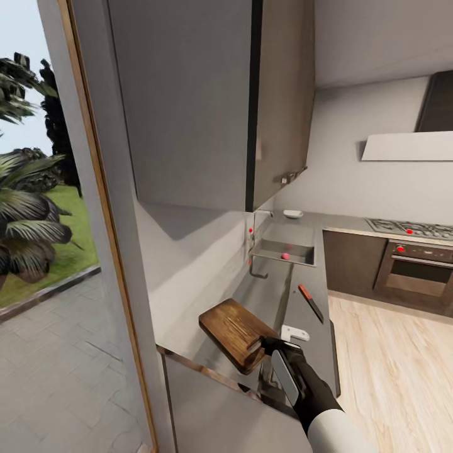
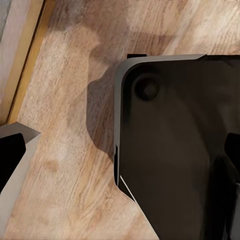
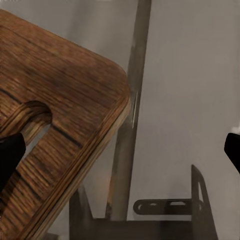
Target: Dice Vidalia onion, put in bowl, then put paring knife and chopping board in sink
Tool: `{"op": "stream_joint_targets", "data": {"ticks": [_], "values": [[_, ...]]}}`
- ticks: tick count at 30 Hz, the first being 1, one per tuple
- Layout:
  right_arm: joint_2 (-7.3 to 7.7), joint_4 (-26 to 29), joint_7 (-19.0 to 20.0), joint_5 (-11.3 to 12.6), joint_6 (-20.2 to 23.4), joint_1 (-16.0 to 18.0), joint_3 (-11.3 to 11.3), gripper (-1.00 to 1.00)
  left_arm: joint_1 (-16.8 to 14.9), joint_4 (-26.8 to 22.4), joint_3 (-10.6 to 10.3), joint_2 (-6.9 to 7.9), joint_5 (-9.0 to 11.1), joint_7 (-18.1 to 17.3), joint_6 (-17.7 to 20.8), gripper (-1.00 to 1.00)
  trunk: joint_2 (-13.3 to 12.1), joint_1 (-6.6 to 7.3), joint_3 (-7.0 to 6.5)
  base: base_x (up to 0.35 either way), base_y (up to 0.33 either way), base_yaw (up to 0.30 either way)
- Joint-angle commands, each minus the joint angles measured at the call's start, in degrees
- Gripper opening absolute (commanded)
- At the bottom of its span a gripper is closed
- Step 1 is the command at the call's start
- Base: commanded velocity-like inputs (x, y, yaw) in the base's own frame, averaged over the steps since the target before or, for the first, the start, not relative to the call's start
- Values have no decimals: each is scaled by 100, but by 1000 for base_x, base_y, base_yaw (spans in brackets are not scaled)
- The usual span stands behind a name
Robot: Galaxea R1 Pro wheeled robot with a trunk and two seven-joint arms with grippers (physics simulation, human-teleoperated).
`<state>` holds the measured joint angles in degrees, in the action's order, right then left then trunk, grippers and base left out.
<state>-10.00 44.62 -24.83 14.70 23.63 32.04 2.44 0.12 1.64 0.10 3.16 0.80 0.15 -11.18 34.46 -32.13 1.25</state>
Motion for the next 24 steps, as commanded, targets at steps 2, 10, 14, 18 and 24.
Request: {"op": "stream_joint_targets", "data": {"ticks": [2,10,14,18,24], "values": [[0,9,-42,45,18,4,11,100,-4,12,-1,-1,8,1,-33,100,9,-3,11,18,6,0],[0,8,-39,50,27,4,11,100,-4,12,-1,-17,8,2,-33,100,9,-3,13,3,1,0],[0,10,-39,50,30,4,11,100,-4,12,-1,-17,8,0,-33,100,9,-3,13,0,6,0],[0,8,-39,50,32,4,11,100,-4,12,-1,-17,8,2,-33,100,9,-3,13,0,91,0],[0,8,-39,50,28,4,11,100,-6,12,-1,-25,7,1,-33,100,9,-3,13,0,18,0]]}}
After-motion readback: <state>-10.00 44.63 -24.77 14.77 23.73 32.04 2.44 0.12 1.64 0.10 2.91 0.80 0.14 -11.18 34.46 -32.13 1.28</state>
